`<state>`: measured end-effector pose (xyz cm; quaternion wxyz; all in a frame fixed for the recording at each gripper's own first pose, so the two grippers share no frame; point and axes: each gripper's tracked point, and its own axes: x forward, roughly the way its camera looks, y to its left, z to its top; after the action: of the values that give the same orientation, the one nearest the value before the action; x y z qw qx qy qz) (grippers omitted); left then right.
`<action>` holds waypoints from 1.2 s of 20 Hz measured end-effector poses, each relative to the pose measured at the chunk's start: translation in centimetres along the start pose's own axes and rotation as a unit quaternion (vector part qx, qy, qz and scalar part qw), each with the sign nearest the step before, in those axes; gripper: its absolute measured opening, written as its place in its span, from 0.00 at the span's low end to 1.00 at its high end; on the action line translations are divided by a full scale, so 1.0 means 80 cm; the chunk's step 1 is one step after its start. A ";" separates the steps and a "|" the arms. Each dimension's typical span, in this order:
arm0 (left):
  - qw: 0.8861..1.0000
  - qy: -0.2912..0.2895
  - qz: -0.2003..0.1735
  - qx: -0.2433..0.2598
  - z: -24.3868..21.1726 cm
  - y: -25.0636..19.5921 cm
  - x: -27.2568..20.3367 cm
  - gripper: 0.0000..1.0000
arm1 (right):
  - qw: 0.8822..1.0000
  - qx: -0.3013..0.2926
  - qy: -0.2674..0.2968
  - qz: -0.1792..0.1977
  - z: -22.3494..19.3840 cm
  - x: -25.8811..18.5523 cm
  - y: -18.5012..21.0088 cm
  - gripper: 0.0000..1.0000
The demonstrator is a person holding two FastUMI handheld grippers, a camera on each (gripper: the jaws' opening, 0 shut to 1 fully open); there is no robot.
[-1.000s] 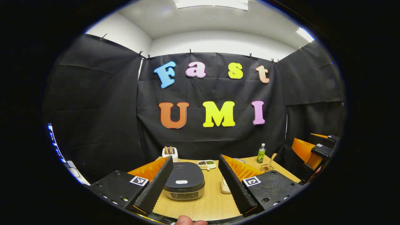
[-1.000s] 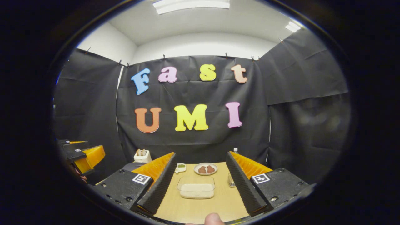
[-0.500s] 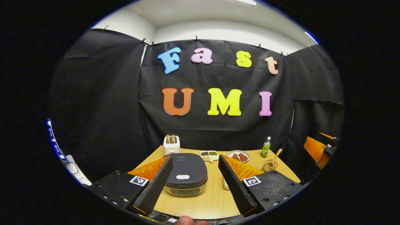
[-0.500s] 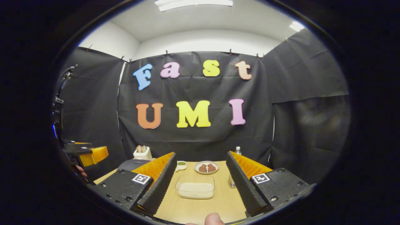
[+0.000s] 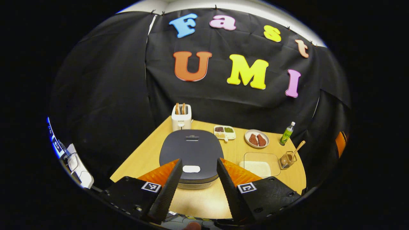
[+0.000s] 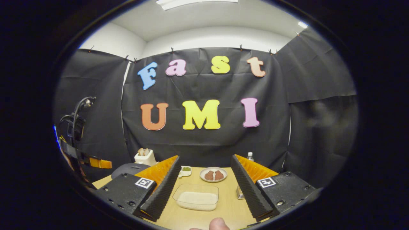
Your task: Close the left gripper, press the button to open the rice cooker; take a wooden spoon from the chopstick holder with the right hand, scoop a spoonful of rice and pour it into the rice cooker, then put the wooden spoon back into the chopstick holder.
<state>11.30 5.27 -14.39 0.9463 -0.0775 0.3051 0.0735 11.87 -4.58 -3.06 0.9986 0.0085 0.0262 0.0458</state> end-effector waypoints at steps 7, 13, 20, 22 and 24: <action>0.994 0.097 0.009 -0.040 -0.025 0.025 0.073 0.18 | 0.999 0.008 0.046 0.025 -0.040 0.059 -0.035 1.00; 0.986 0.159 -0.031 -0.043 -0.052 0.020 0.106 0.00 | 0.998 0.028 0.062 -0.005 -0.054 0.055 -0.048 1.00; 0.979 0.192 -0.039 -0.047 -0.078 0.029 0.125 0.00 | 0.997 0.023 0.066 -0.042 -0.060 0.037 -0.058 0.99; 0.977 0.197 -0.052 -0.063 -0.082 0.025 0.120 0.00 | 0.996 0.024 0.071 -0.049 -0.066 0.031 -0.060 1.00; 0.973 0.206 -0.065 -0.086 -0.090 0.026 0.118 0.00 | 0.995 0.026 0.078 -0.050 -0.073 0.026 -0.055 1.00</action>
<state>14.42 6.83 -25.94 0.8557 -0.1917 0.4803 0.0206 14.03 -8.68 -9.08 0.9939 0.0297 0.1058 -0.0047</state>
